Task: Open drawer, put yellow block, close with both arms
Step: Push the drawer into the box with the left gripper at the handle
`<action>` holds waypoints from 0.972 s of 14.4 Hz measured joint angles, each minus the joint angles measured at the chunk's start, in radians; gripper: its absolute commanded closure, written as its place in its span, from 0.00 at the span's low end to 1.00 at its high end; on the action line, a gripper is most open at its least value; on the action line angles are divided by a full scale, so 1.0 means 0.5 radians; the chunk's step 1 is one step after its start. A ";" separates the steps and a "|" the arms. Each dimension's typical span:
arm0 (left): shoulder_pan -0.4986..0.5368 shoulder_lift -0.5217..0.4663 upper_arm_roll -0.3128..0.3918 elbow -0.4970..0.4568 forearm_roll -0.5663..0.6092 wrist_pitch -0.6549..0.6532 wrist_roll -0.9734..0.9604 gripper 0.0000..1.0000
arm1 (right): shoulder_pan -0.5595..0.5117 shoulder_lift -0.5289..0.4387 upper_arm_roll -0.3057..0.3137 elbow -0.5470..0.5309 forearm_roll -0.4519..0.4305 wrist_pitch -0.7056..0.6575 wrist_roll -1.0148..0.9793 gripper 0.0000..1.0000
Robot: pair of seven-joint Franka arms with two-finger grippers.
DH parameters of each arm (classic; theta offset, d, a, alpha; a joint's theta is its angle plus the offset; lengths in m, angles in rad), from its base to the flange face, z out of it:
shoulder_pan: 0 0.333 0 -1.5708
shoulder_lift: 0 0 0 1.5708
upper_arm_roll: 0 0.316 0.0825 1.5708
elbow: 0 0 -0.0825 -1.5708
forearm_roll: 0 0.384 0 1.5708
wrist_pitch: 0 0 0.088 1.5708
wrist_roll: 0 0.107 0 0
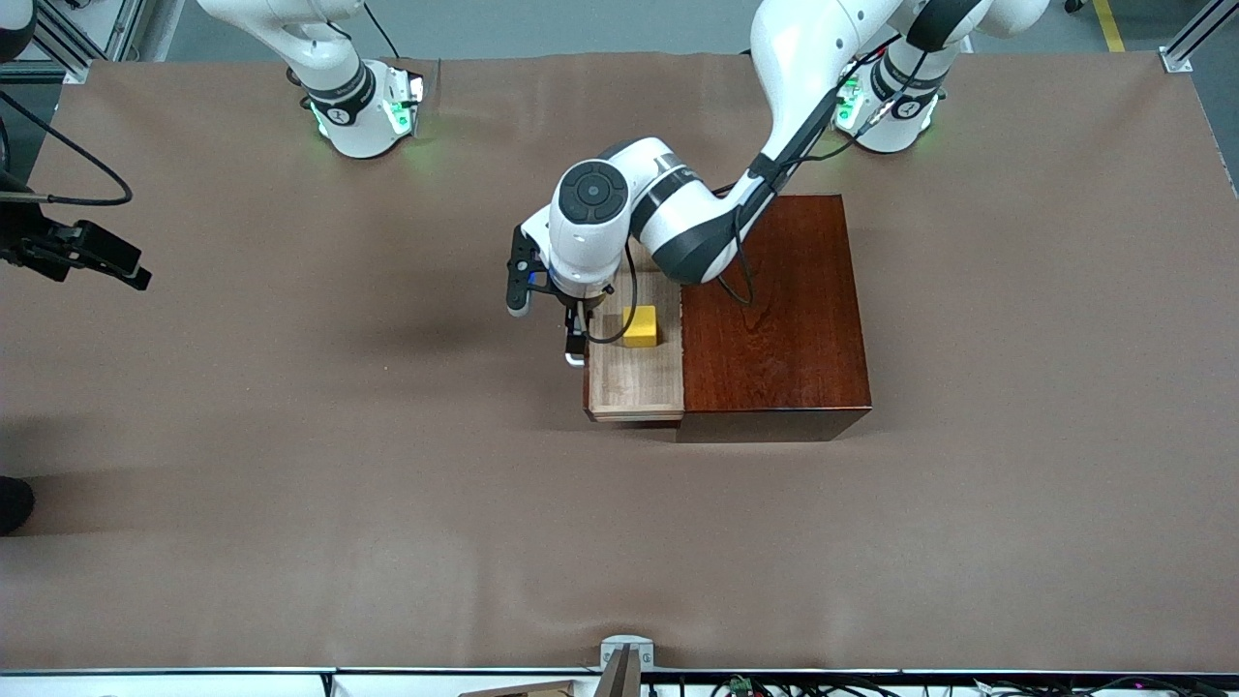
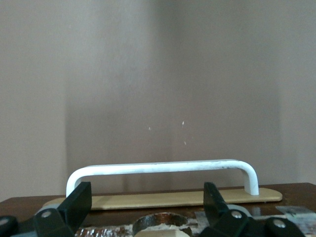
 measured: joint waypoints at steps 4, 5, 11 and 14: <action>-0.002 -0.031 0.123 0.024 -0.001 -0.236 -0.025 0.00 | 0.000 0.000 -0.002 0.009 -0.003 0.004 0.000 0.00; -0.005 -0.047 0.146 0.025 -0.001 -0.288 -0.025 0.00 | 0.000 0.000 -0.002 0.014 -0.004 0.005 0.000 0.00; 0.001 -0.106 0.322 0.025 0.146 -0.525 -0.021 0.00 | -0.071 0.003 -0.017 0.038 -0.006 0.008 -0.001 0.00; -0.003 -0.109 0.321 0.022 0.182 -0.545 -0.021 0.00 | -0.054 0.017 0.009 0.038 0.000 0.017 -0.001 0.00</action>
